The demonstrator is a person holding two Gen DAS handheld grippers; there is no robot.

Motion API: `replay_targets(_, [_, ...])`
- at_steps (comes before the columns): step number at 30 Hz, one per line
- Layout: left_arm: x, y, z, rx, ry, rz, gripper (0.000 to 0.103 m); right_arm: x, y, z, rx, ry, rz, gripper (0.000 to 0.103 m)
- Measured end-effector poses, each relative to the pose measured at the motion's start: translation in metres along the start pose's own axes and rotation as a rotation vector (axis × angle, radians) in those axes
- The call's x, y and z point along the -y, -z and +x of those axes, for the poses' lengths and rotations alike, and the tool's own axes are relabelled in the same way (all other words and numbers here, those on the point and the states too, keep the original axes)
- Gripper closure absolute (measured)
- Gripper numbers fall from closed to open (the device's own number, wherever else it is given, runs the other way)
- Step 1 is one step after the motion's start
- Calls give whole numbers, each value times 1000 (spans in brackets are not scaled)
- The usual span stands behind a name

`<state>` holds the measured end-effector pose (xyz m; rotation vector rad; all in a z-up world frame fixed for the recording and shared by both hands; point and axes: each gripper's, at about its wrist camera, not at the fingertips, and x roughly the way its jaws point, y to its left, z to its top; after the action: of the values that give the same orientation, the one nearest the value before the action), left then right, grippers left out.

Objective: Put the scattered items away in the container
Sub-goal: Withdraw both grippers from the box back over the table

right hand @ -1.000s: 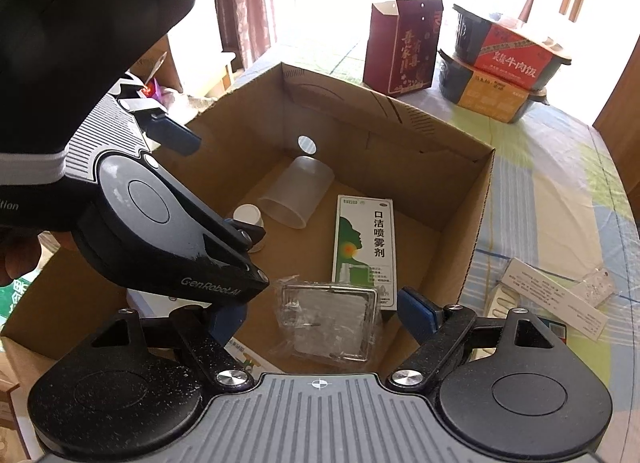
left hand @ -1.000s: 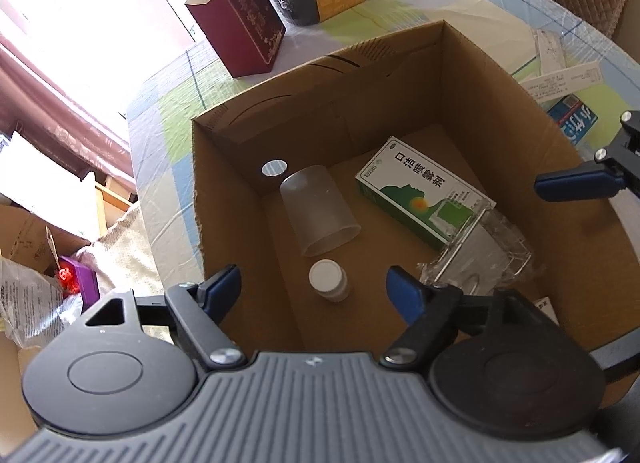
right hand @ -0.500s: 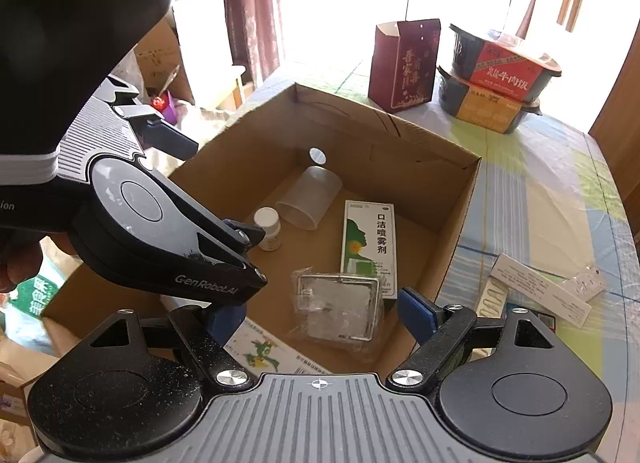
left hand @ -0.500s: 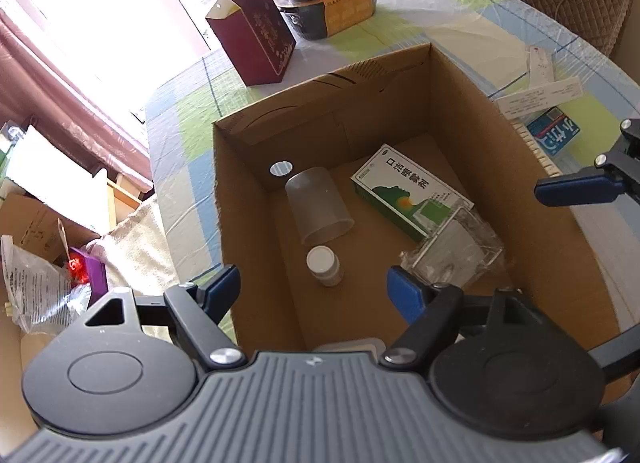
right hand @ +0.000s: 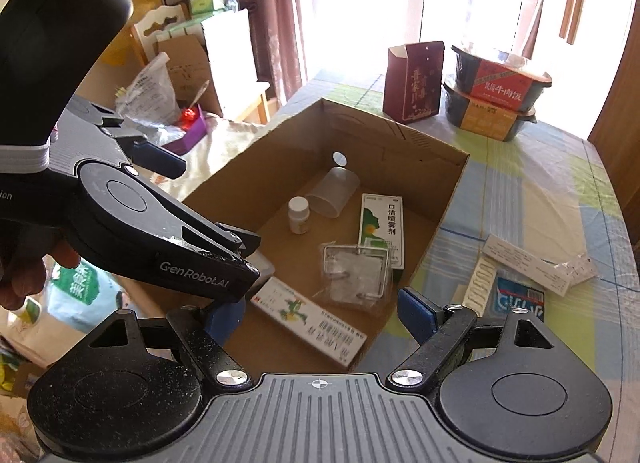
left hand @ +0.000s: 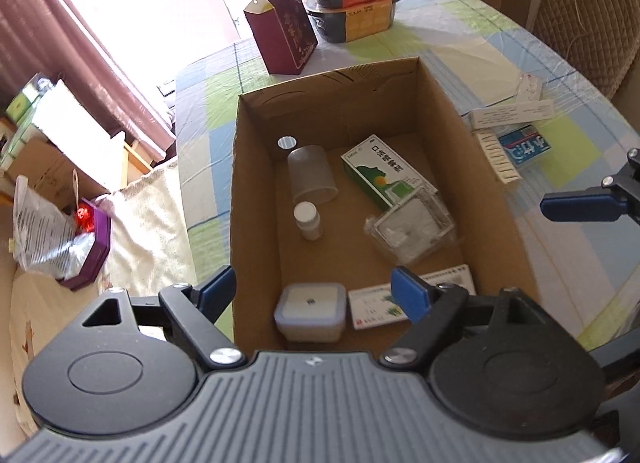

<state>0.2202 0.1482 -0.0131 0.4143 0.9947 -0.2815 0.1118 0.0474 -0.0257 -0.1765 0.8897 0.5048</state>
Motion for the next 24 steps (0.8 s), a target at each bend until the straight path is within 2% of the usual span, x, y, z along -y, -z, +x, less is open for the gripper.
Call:
replay_targets(13, [27,40,-68,41,-19,-53,16,-9,36,-60,35,-15,-7,16])
replay_targets(24, [51,71,-101,59,-5,-101,15,-1,61,-90,15,-14,-12,16])
